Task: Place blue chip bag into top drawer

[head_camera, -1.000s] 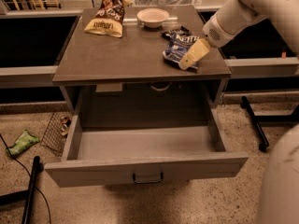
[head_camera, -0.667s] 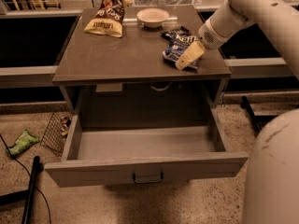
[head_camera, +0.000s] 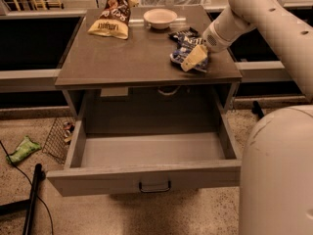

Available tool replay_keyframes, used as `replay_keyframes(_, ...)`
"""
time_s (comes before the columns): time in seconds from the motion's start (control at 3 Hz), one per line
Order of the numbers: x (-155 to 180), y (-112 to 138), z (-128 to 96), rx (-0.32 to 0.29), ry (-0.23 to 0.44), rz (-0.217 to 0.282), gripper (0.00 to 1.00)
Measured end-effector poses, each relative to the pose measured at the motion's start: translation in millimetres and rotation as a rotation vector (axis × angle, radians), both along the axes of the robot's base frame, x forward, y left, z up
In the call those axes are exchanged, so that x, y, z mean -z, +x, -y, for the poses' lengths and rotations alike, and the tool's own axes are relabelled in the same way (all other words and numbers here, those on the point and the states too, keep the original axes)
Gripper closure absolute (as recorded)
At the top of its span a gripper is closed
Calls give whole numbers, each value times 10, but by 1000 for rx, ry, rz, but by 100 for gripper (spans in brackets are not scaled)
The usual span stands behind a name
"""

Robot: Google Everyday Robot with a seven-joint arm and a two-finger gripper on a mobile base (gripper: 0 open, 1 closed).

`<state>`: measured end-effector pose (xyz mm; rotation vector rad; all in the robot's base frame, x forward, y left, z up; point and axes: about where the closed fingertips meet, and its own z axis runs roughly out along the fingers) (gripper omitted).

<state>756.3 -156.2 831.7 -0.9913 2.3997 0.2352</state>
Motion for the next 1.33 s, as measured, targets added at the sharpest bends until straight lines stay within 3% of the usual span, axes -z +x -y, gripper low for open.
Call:
replay_keyframes(0.67, 84, 47, -36, 5, 1, -14, 66)
replay_keyframes(1.0, -240, -75, -99, -52, 12, 71, 89)
replay_keyframes(1.33, -772, -475, -283, -206, 39, 188, 100)
